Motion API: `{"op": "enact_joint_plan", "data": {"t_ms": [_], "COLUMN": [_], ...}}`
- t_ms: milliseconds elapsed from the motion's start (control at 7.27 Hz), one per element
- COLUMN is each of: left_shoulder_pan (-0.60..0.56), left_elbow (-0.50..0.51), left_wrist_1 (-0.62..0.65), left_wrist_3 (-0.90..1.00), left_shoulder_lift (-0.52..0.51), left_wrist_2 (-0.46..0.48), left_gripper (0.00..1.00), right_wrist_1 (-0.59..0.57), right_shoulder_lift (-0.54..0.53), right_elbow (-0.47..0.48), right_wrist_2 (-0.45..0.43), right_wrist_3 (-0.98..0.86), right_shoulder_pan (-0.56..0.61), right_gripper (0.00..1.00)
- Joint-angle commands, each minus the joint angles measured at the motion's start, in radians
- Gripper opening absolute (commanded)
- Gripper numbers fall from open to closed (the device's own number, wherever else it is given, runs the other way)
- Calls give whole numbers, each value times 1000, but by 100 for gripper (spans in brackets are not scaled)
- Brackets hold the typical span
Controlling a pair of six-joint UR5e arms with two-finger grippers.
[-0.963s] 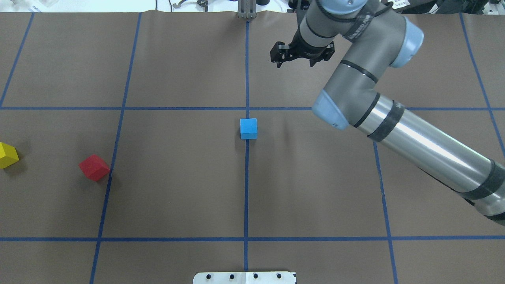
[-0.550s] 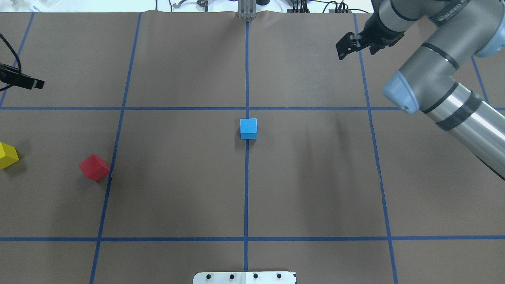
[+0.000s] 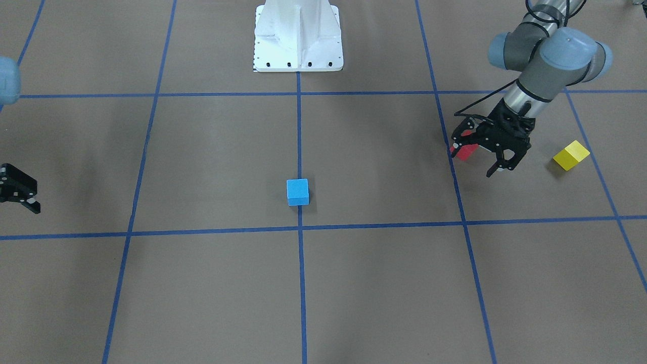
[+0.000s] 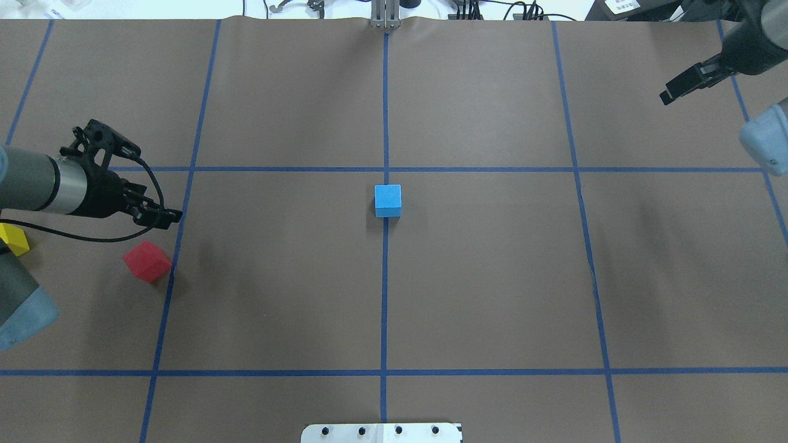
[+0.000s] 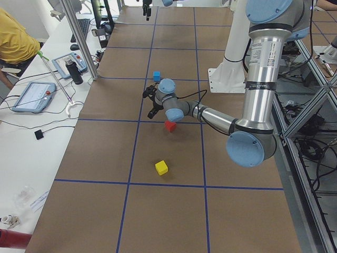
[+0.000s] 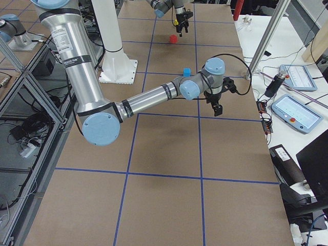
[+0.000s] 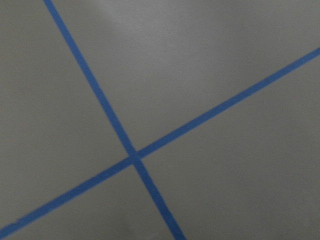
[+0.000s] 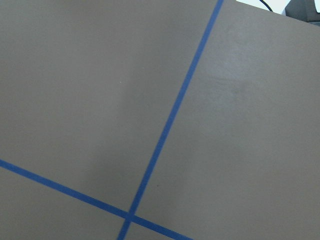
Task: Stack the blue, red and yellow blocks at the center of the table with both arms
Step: 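Withdraw the right arm while the left arm reaches toward the red cube, then lower the left gripper onto the red cube and grasp it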
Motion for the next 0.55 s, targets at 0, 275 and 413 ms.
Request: {"op": "enact_joint_plan", "data": {"t_ms": [0, 275, 413], "left_shoulder_pan": [53, 57, 63], "left_elbow": [-93, -78, -59], "left_wrist_1": [1, 7, 7], "left_wrist_3": [61, 71, 71], "left_shoulder_lift": [113, 130, 124], "left_wrist_2": [4, 9, 10], "left_gripper": [100, 100, 100], "right_wrist_1": [0, 0, 0], "right_shoulder_lift": [-33, -36, -34], "right_elbow": [-3, -4, -4], "right_wrist_2": [11, 10, 8], "right_wrist_3": [-60, -60, -59], "right_shoulder_pan": [32, 30, 30], "right_gripper": [99, 99, 99]}}
